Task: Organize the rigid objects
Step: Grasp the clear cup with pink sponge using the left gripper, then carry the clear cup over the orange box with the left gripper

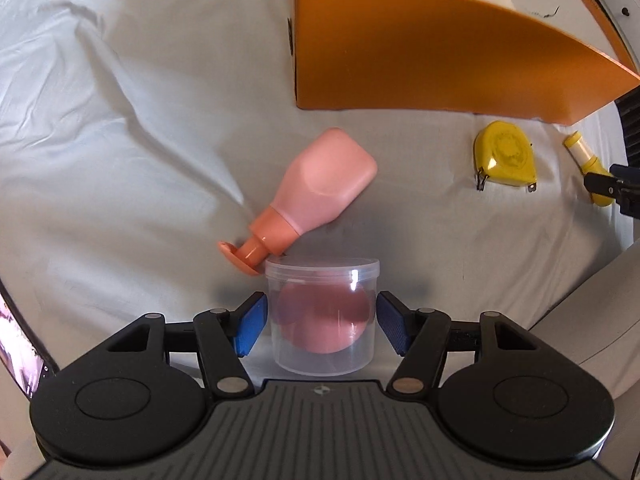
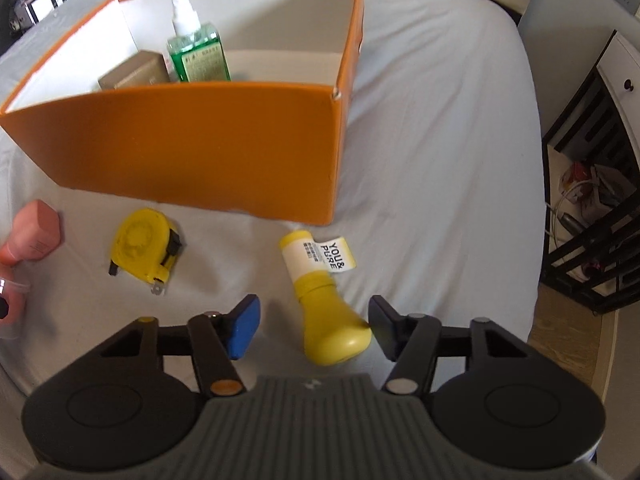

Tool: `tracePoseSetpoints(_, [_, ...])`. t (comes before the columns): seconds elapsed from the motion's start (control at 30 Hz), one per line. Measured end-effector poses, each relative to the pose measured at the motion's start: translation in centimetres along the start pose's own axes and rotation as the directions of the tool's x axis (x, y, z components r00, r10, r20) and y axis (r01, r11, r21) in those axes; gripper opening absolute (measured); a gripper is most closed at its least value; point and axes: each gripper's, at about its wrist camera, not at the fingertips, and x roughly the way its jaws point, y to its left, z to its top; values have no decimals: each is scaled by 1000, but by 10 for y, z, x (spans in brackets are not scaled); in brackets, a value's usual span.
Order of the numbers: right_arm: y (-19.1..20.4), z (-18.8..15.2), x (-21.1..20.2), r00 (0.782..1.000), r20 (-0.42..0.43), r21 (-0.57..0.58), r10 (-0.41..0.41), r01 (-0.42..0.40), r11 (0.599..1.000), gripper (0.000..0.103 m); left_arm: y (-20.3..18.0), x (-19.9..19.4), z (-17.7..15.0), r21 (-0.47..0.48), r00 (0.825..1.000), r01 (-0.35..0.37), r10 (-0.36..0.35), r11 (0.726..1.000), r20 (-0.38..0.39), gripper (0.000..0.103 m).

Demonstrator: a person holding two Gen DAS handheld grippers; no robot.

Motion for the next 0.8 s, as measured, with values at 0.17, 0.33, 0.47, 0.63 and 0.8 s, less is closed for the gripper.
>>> tracePoseSetpoints(0.17, [3, 5, 15, 998, -65, -9, -1, 0, 1000, 55, -9, 6, 1, 32, 1000, -18, 18, 999, -9, 70])
tracePoseSetpoints(0.33, [6, 8, 22, 995, -97, -19, 8, -10, 1000, 38, -11, 4, -2, 33, 1000, -18, 18, 999, 6, 69])
tracePoseSetpoints(0.47, [11, 4, 17, 997, -71, -48, 30, -33, 998, 38, -10, -1, -7, 21, 999, -18, 17, 1000, 42, 69])
tracePoseSetpoints(0.63, [10, -1, 5, 995, -20, -40, 98, -98, 994, 38, 0, -14, -14, -18, 994, 31, -29, 999, 106, 69])
tracePoseSetpoints(0.8, [9, -6, -8, 989, 46, -61, 140, -137, 989, 38, 10, -35, -24, -57, 973, 118, -104, 991, 206, 69])
